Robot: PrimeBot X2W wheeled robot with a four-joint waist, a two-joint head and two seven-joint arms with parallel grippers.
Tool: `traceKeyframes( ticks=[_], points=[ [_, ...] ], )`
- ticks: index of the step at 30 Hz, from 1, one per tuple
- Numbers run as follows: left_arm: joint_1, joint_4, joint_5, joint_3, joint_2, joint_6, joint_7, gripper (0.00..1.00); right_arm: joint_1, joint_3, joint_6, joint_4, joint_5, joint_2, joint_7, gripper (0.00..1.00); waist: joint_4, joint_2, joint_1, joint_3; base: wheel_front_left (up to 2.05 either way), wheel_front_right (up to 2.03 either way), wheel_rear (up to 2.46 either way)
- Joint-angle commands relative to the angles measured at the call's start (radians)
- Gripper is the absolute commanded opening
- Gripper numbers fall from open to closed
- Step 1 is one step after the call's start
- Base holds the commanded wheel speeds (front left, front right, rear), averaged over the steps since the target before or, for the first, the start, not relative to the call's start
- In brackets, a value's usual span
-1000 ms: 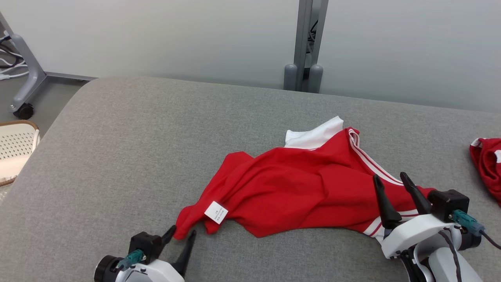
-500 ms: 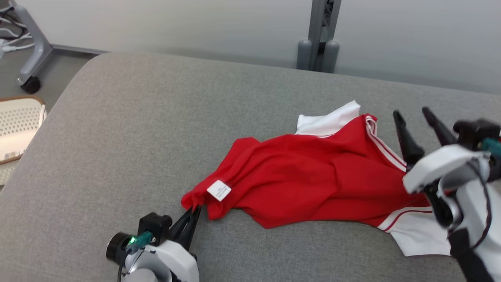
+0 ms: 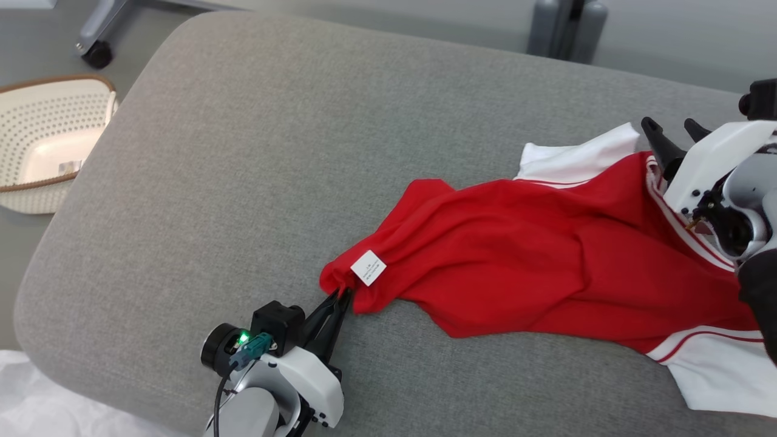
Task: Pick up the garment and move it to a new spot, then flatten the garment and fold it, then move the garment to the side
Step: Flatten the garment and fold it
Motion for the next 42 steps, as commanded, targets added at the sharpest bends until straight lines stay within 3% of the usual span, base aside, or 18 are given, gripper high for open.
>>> traceKeyframes(
  ticks=[1, 8, 19, 20, 22, 28, 33, 42],
  points=[
    [-0.021, -0.003, -0.003, -0.006, 0.003, -0.002, -0.005, 0.0, -0.027, 0.008, 0.0, 0.023, 0.018, -0.017, 0.03, 1.0, 0.027, 0.0, 0.0, 0.027, 0.0, 0.0, 0.0],
    [-0.034, -0.015, -0.032, -0.041, -0.001, -0.002, -0.005, 0.0, -0.107, 0.099, 0.0, 0.096, 0.081, -0.063, 0.149, 1.0, 0.061, 0.0, 0.0, 0.059, 0.0, 0.0, 0.0],
    [-0.044, -0.031, -0.071, -0.079, 0.0, -0.002, -0.005, 0.0, -0.165, 0.202, 0.0, 0.124, 0.181, -0.089, 0.238, 1.0, 0.09, 0.0, 0.0, 0.092, 0.0, 0.0, 0.0],
    [-0.046, -0.032, -0.073, -0.081, 0.0, -0.002, -0.005, 0.0, -0.168, 0.211, 0.0, 0.121, 0.191, -0.09, 0.244, 0.75, 0.09, 0.0, 0.0, 0.094, 0.0, 0.0, 0.0],
    [-0.051, -0.034, -0.078, -0.084, -0.001, 0.001, -0.005, 0.0, -0.179, 0.228, 0.0, 0.105, 0.209, -0.097, 0.239, 0.0, 0.091, 0.0, 0.0, 0.099, 0.0, 0.0, 0.0],
    [-0.059, -0.031, -0.082, -0.084, -0.001, 0.007, -0.005, 0.0, -0.174, 0.266, 0.0, 0.057, 0.255, -0.111, 0.17, 0.0, 0.085, 0.0, 0.0, 0.097, 0.0, 0.0, 0.0],
    [-0.051, -0.017, -0.071, -0.07, 0.0, 0.012, -0.005, 0.0, -0.131, 0.329, 0.0, -0.015, 0.286, -0.135, 0.044, 0.0, 0.061, 0.0, 0.0, 0.069, 0.0, 0.0, 0.0],
    [-0.014, 0.006, -0.029, -0.015, 0.0, 0.009, -0.005, 0.0, -0.041, 0.488, 0.0, -0.198, 0.282, -0.235, -0.222, 0.0, -0.013, 0.0, 0.0, -0.017, 0.0, 0.0, 0.0]
  ],
)
